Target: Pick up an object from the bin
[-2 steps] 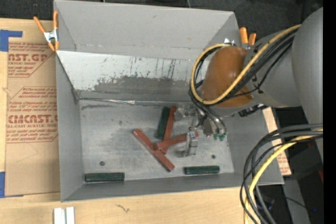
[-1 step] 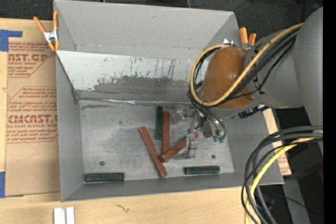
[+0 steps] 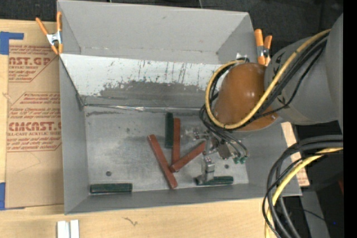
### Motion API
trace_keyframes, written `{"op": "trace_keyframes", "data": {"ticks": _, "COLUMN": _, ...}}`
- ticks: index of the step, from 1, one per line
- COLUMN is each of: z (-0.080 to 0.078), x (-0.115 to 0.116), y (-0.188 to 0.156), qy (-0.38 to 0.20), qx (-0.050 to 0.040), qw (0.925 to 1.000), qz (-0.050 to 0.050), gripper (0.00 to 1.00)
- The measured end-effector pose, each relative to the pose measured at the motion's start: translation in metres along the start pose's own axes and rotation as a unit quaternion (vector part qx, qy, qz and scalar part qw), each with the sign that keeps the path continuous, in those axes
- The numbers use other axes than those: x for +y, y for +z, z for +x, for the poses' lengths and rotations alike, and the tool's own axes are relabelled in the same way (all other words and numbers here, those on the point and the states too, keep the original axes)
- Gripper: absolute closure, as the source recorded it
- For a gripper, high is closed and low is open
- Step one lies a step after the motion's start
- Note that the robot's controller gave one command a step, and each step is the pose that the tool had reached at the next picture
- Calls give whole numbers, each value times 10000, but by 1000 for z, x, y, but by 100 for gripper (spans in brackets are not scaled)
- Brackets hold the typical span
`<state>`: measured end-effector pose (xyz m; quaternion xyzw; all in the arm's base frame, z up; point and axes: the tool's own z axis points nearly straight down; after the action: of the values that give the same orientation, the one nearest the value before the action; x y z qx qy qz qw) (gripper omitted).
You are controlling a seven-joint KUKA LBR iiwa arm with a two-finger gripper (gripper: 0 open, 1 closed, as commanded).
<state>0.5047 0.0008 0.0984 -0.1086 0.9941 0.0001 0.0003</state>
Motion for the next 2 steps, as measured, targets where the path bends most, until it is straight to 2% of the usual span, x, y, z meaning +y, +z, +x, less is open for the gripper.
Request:
{"op": "trace_keyframes", "data": {"ticks": 1, "z": 14, "x": -3, "y": 28, "qy": -613, "qx": -37, "qw": 9981, "qz": 7, "gripper": 0}}
{"op": "trace_keyframes", "data": {"ticks": 2, "z": 23, "x": 6, "y": 27, "qy": 812, "qx": -18, "qw": 9967, "qz": 0, "gripper": 100}}
